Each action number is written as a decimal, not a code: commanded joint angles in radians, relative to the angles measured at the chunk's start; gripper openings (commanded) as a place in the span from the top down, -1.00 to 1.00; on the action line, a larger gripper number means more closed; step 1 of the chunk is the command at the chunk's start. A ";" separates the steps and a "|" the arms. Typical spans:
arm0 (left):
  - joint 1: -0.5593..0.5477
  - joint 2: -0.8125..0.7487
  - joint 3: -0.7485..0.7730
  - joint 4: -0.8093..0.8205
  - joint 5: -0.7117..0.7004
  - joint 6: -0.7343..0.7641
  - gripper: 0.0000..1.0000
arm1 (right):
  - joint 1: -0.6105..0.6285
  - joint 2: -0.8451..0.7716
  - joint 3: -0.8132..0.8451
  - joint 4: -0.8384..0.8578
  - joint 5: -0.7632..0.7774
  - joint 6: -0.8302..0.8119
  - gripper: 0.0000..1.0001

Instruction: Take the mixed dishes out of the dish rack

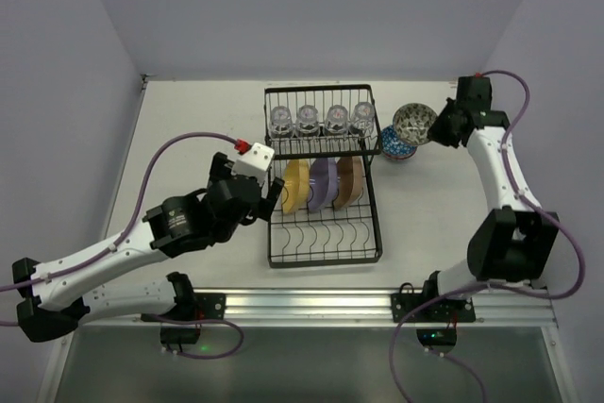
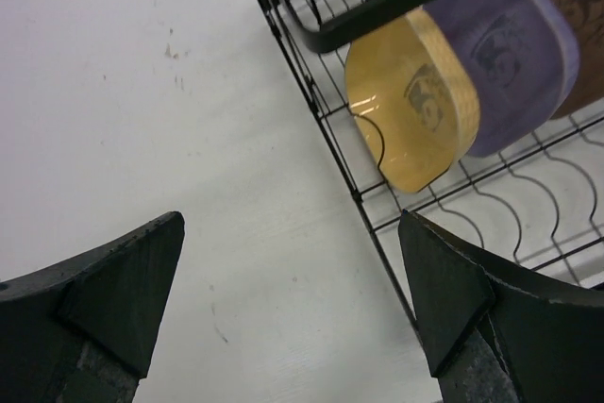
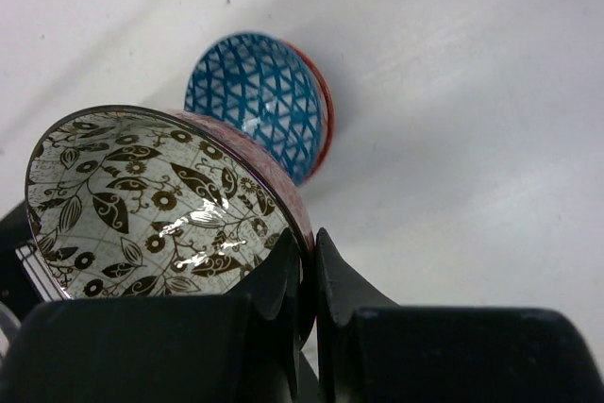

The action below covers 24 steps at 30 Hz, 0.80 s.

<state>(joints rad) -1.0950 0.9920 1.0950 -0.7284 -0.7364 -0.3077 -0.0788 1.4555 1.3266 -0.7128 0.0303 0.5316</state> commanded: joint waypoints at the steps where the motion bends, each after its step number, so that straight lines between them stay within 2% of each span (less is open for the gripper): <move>1: 0.007 -0.055 -0.096 0.030 -0.020 -0.037 -1.00 | -0.004 0.147 0.130 0.081 -0.020 0.004 1.00; 7: 0.006 -0.072 -0.155 0.060 0.000 -0.034 -1.00 | -0.013 0.307 0.215 0.088 -0.026 -0.005 1.00; 24: 0.007 -0.062 -0.173 0.089 0.057 -0.022 -1.00 | -0.029 0.393 0.164 0.131 -0.084 -0.028 1.00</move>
<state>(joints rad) -1.0931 0.9424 0.9337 -0.6930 -0.6815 -0.3214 -0.0998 1.8538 1.4769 -0.6441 -0.0219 0.5117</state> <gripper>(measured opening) 0.996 0.049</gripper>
